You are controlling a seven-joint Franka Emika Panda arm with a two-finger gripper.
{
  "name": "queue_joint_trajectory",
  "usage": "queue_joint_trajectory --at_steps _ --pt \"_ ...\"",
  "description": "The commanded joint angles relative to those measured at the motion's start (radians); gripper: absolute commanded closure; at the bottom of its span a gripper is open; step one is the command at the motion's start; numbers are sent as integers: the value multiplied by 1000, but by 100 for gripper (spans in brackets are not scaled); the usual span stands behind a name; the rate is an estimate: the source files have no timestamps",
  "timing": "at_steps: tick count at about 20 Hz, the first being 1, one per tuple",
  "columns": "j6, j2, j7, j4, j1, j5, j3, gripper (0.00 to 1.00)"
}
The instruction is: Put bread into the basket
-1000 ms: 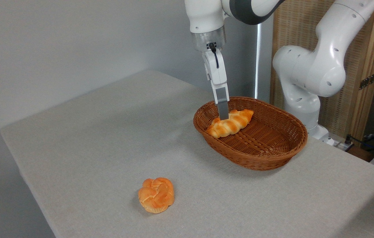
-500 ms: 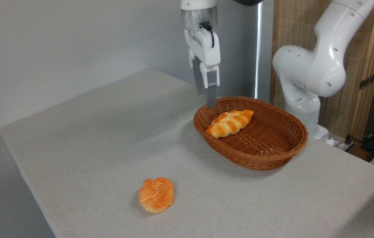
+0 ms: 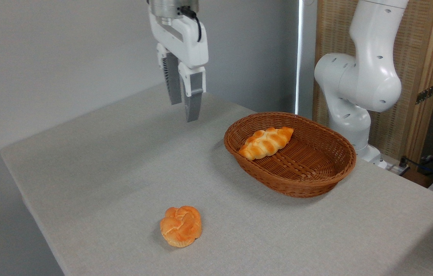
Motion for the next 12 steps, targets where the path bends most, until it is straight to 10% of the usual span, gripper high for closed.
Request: queue_joint_trajectory --at_steps 1,12 --pt "-110 134 -53 201 51 -15 -9 0" --pt "-181 250 -134 341 131 1 -98 0"
